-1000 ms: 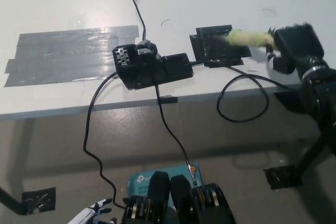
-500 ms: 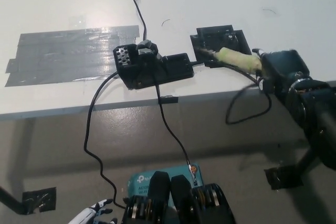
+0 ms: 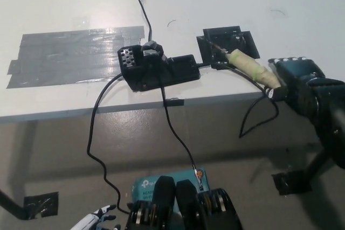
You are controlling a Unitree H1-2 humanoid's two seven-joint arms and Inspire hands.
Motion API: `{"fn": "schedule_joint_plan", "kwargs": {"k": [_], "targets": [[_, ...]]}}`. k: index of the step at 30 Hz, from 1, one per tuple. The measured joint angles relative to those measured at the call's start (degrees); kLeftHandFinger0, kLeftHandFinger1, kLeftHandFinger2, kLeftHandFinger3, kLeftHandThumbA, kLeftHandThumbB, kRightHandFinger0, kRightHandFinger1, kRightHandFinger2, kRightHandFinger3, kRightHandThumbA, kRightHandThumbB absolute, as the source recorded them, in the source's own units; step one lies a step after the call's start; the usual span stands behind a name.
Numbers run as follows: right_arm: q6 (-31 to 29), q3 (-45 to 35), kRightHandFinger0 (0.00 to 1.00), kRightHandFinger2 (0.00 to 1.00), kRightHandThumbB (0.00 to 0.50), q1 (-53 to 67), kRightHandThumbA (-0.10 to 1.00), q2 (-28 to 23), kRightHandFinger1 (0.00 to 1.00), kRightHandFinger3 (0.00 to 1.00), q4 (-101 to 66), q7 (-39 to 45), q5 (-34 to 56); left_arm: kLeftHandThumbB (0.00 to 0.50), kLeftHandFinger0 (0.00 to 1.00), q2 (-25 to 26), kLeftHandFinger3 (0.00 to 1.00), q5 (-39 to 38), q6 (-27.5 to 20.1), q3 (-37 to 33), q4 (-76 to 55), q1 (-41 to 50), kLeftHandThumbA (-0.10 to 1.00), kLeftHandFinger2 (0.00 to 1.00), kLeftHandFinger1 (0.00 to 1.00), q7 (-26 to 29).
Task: The robot uses its right hand to grab the soldering gun kept on the middle of the table and pulls it out of its base and keep it on the right side of the base
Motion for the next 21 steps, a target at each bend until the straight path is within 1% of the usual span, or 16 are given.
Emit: {"fn": "schedule_joint_plan", "kwargs": {"k": [3, 8, 12, 13, 16, 18, 21], "targets": [[0.68, -0.7, 1.0, 1.0, 0.5, -0.01, 1.0, -0.36, 1.0, 1.0, -1.48, 1.0, 0.47, 0.207, 0.67, 0.0, 1.0, 0.09, 0.0, 0.0, 0.0, -0.01, 0.47, 0.92, 0.78, -0.06], [0.68, -2.79, 1.0, 1.0, 0.5, -0.27, 1.0, -0.71, 1.0, 1.0, -3.51, 1.27, 1.84, 0.188, 0.69, 0.01, 1.0, 0.34, 0.0, 0.05, -0.01, 0.07, 0.46, 0.94, 0.8, -0.06], [0.44, -4.93, 1.0, 1.0, 0.5, -0.33, 1.0, -2.08, 1.0, 1.0, -7.85, 1.46, 3.39, 0.195, 0.71, 0.01, 1.0, 0.49, 0.0, 0.09, -0.01, 0.19, 0.47, 0.95, 0.82, -0.07], [0.5, -5.51, 1.0, 1.0, 0.5, -0.32, 1.0, -2.47, 1.0, 1.0, -9.21, 1.64, 3.74, 0.21, 0.72, 0.01, 1.0, 0.49, 0.0, 0.11, 0.0, 0.21, 0.47, 0.96, 0.83, -0.07], [0.66, -8.28, 1.0, 1.0, 0.5, -0.32, 1.0, -4.0, 1.0, 1.0, -14.02, 2.18, 5.36, 0.212, 0.72, -0.11, 1.0, 0.51, 0.0, 0.36, 0.01, 0.26, 0.47, 0.96, 0.83, -0.1], [0.99, -10.68, 1.0, 1.0, 0.5, 0.3, 1.0, -5.0, 1.0, 1.0, -17.64, 2.78, 7.02, 0.186, 0.74, -0.11, 1.0, 0.56, 0.0, 0.35, 0.01, 0.24, 0.49, 0.99, 0.86, -0.11], [1.76, -14.41, 1.0, 1.0, 0.5, 2.62, 1.0, -6.4, 1.0, 1.0, -23.83, 3.77, 9.39, 0.187, 0.75, -0.09, 1.0, 0.71, 0.0, 0.18, 0.0, 0.29, 0.49, 0.99, 0.86, -0.11]]}}
